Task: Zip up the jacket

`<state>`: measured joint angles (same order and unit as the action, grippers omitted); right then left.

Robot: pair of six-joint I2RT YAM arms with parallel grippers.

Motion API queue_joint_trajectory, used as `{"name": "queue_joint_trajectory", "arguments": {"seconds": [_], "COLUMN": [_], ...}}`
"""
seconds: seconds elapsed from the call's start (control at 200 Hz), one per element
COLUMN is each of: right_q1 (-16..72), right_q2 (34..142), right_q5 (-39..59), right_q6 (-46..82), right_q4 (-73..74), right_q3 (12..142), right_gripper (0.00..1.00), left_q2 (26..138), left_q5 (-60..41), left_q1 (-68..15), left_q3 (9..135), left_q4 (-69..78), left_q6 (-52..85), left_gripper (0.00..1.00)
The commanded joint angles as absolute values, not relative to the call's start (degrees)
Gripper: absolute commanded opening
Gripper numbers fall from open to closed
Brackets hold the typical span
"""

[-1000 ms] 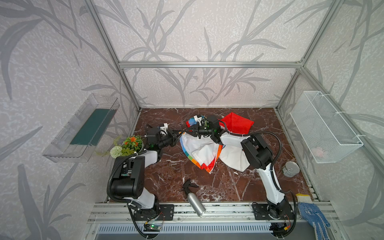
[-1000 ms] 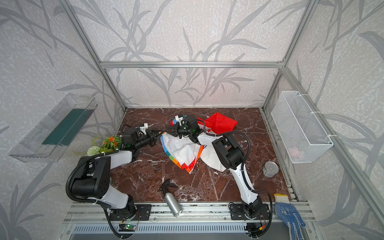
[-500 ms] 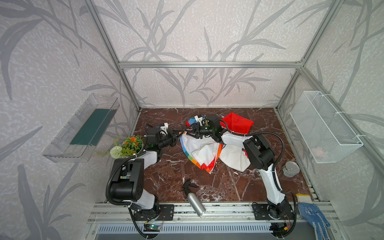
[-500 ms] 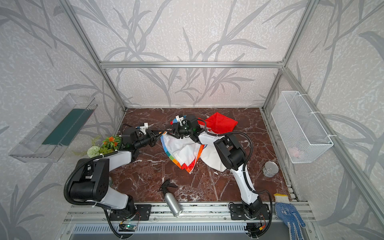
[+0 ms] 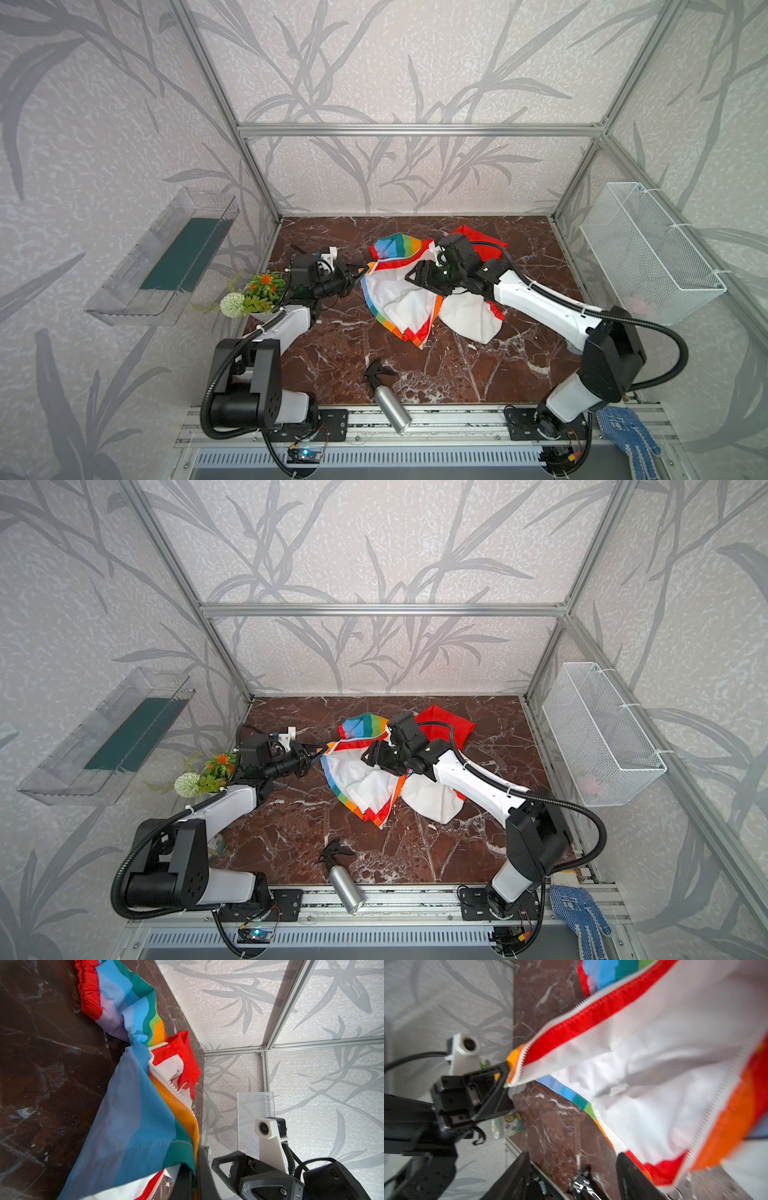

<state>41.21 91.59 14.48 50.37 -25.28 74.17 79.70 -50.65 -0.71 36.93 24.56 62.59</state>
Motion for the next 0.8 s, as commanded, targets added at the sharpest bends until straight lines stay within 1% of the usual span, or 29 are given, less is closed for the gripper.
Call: {"name": "queue_joint_trajectory", "arguments": {"seconds": [0.0,0.17,0.295,0.385,0.485,0.58,0.75,0.8], "right_q1": [44.5,46.9,47.0,47.0,46.9,46.8,46.5,46.5], "right_q2": [92.0,92.8,94.9,96.5,97.5,100.9,103.3,103.5], "right_q5": [1.4,0.7,0.5,0.9,2.7,3.5,1.7,1.4], "right_q6": [47.0,50.4,50.7,50.6,50.2,49.5,49.5,49.3], "right_q4": [-44.6,-37.9,-35.7,-33.3,-29.2,-28.3,-28.9,-28.9], "right_q3": [72.0,65.9,65.2,64.7,63.9,64.9,65.0,65.0], "right_gripper": [0.66,0.65,0.64,0.61,0.53,0.45,0.37,0.31], "left_q2": [78.5,77.3,76.4,76.2,76.2,76.3,76.2,75.9], "left_q5": [-51.8,-51.6,-51.6,-51.4,-51.0,-50.8,-50.9,-50.7], "left_q1": [-0.9,-1.0,-1.0,-1.0,-1.0,-1.0,-0.9,-1.0], "left_q3": [37.5,37.1,36.9,36.7,36.7,36.7,37.1,37.1], "left_q4": [22.5,22.2,20.8,20.7,20.7,20.8,20.4,20.2], "left_q6": [60.1,59.5,59.0,59.0,59.2,59.3,59.5,59.3], "left_gripper": [0.0,0.0,0.0,0.0,0.0,0.0,0.0,0.0]}}
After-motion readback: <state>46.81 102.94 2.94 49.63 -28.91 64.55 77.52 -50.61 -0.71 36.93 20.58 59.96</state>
